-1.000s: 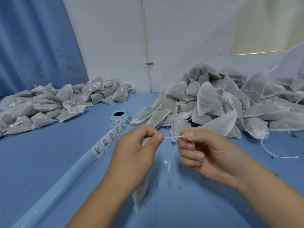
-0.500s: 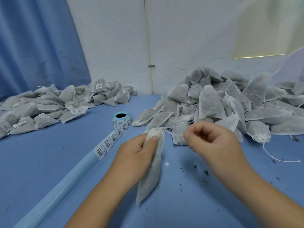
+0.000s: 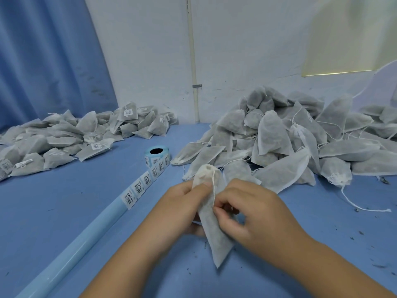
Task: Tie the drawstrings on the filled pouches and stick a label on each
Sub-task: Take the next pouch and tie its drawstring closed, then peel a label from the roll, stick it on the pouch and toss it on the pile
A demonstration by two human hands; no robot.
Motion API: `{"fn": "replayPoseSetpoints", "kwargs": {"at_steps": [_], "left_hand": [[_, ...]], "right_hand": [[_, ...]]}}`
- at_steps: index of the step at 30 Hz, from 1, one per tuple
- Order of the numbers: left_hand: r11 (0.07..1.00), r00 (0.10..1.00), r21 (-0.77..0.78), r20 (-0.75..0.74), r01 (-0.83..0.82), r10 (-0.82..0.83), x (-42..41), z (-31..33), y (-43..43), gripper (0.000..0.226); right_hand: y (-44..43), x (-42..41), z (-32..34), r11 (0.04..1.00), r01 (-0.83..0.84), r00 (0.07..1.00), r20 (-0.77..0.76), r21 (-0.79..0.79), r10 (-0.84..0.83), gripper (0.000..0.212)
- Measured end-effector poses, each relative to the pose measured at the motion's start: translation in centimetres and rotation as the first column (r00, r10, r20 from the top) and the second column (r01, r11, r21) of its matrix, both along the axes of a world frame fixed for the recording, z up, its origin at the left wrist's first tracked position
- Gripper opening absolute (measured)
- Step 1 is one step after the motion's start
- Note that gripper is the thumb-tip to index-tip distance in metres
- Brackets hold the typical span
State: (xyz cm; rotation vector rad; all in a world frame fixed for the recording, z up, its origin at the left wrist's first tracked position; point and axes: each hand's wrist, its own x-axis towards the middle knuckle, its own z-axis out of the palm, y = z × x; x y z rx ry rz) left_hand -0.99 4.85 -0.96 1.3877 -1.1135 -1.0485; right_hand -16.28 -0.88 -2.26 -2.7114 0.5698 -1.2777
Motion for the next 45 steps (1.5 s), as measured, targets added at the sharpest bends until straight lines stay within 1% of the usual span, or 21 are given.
{"fn": "replayPoseSetpoints", "kwargs": {"at_steps": [2,4,6,10,13,14,16,19,20,22,24,26,27,30,33,36,38,40,42,45], "left_hand": [[0.998,0.998,0.001,-0.022,0.06,-0.06,0.3,-0.2,-0.1,0.031],[0.995,0.993,-0.009,-0.056,0.102,-0.102,0.5,-0.3,-0.1,0.027],[0.994,0.99,-0.012,-0.089,0.111,-0.112,0.7,-0.2,-0.1,0.026],[0.997,0.988,-0.019,-0.136,0.068,-0.07,1.3,-0.2,-0.2,0.02],[0.999,0.988,-0.032,-0.157,-0.001,-0.004,1.6,-0.1,-0.3,0.026],[0.999,0.985,-0.036,-0.168,-0.029,0.022,1.8,0.0,-0.3,0.021],[0.996,0.977,-0.038,-0.197,-0.085,0.076,2.0,0.1,-0.3,0.008],[0.984,0.952,-0.045,-0.264,-0.172,0.154,2.5,0.3,-0.5,0.013],[0.976,0.934,-0.065,-0.31,-0.207,0.178,2.8,0.6,-0.4,0.012],[0.943,0.881,-0.119,-0.408,-0.311,0.239,4.3,1.7,0.1,0.016],[0.893,0.818,-0.16,-0.492,-0.421,0.298,6.8,2.8,0.9,0.022],[0.849,0.751,-0.153,-0.563,-0.505,0.346,9.8,3.7,1.7,0.019],[0.843,0.735,-0.127,-0.568,-0.523,0.37,11.2,4.0,2.1,0.017],[0.898,0.774,-0.029,-0.52,-0.439,0.361,14.0,3.5,3.3,0.025],[0.946,0.797,0.059,-0.524,-0.319,0.301,15.3,2.5,4.5,0.02],[0.942,0.818,0.113,-0.472,-0.315,0.33,16.8,1.9,4.8,0.02],[0.939,0.824,0.148,-0.45,-0.312,0.344,17.4,1.6,4.8,0.02],[0.935,0.816,0.177,-0.458,-0.306,0.354,18.0,1.1,4.8,0.018],[0.938,0.789,0.189,-0.507,-0.292,0.348,18.6,0.6,4.8,0.014],[0.945,0.768,0.207,-0.551,-0.252,0.326,19.5,0.0,4.6,0.01]], "right_hand": [[-0.3,-0.1,-0.2,0.997,-0.018,1.0,0.007,0.069,0.018,0.004],[-0.7,-0.2,-0.4,0.986,-0.047,0.998,0.039,0.158,0.041,0.01],[-0.9,-0.2,-0.5,0.962,-0.093,0.992,0.101,0.255,0.069,0.016],[-0.8,0.0,-0.4,0.859,-0.213,0.957,0.277,0.465,0.088,0.02],[-0.9,0.2,-0.4,0.792,-0.253,0.924,0.382,0.556,0.026,0.02],[-1.0,0.2,-0.4,0.784,-0.242,0.92,0.392,0.572,-0.002,0.025],[-1.0,0.2,-0.7,0.776,-0.207,0.927,0.372,0.596,-0.039,0.031],[-0.7,0.7,-1.3,0.784,-0.131,0.962,0.27,0.607,-0.049,0.031],[-0.5,0.9,-1.6,0.785,-0.108,0.971,0.236,0.611,-0.05,0.032],[-0.3,1.1,-2.1,0.8,-0.069,0.985,0.167,0.596,-0.04,0.032],[-0.1,1.0,-2.3,0.836,-0.034,0.997,0.08,0.548,-0.013,0.029],[-0.2,0.9,-2.3,0.859,-0.013,1.0,0.019,0.512,0.004,0.026],[-0.3,0.8,-2.3,0.863,-0.003,1.0,0.002,0.506,0.002,0.025],[-0.4,1.2,-2.5,0.863,0.019,1.0,-0.027,0.505,-0.006,0.025],[0.1,2.8,-2.8,0.866,0.009,0.998,-0.06,0.5,0.025,0.028],[0.7,6.6,-3.0,0.888,-0.001,0.987,-0.143,0.46,0.075,0.016],[0.8,10.2,-2.8,0.892,-0.01,0.987,-0.14,0.452,0.082,0.014],[0.7,14.0,-2.3,0.876,0.009,0.992,-0.118,0.481,0.055,0.012],[0.6,17.2,-2.2,0.868,0.053,0.993,-0.116,0.493,0.006,0.012],[0.2,19.8,-3.4,0.83,0.095,0.995,-0.063,0.55,-0.072,0.013]]}}
